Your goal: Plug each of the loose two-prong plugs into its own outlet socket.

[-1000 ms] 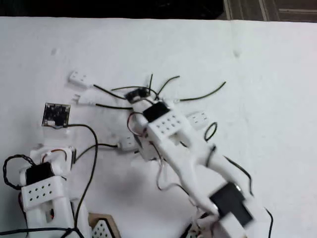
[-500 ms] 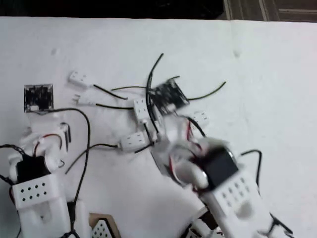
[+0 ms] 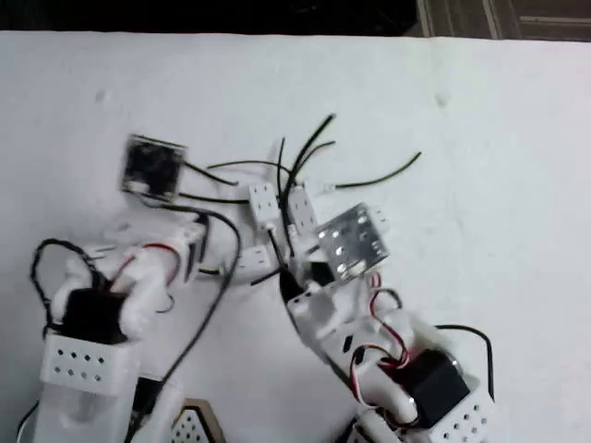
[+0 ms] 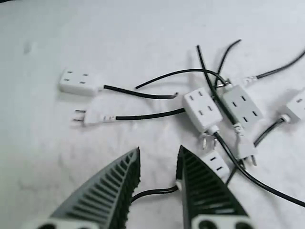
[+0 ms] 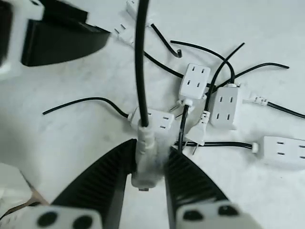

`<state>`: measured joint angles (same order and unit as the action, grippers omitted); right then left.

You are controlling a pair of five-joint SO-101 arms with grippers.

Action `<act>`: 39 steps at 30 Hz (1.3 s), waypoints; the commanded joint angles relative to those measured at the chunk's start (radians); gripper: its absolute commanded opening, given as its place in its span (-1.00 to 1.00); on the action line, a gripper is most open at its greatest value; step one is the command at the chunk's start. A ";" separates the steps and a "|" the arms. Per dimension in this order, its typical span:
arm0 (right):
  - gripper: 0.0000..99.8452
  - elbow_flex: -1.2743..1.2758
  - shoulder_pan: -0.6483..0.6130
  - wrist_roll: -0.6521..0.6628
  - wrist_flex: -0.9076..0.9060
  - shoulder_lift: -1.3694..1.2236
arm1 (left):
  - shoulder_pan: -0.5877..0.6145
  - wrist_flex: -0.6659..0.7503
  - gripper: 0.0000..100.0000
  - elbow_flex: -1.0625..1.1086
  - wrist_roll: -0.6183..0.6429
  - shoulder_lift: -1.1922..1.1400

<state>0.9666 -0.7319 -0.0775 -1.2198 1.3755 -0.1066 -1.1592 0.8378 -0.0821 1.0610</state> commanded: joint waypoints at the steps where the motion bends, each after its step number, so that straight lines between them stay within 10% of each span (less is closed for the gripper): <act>1: -0.97 0.002 -0.031 0.006 0.022 0.021 | -0.186 0.002 -0.72 -0.043 0.009 0.101; 20: -0.97 0.005 -0.087 0.005 0.042 0.015 | -0.579 0.038 -0.71 0.098 -0.129 0.407; 33: -0.97 0.005 0.002 0.005 0.042 0.010 | -0.044 -0.011 -0.70 0.104 -0.140 0.440; 39: -0.97 0.002 0.076 -0.002 0.048 -0.096 | -0.016 -0.032 -0.60 0.103 -0.308 0.142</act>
<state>0.9805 -0.6981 -0.0790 -1.1953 1.3418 -0.1419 -1.1914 0.9467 -0.2938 1.4001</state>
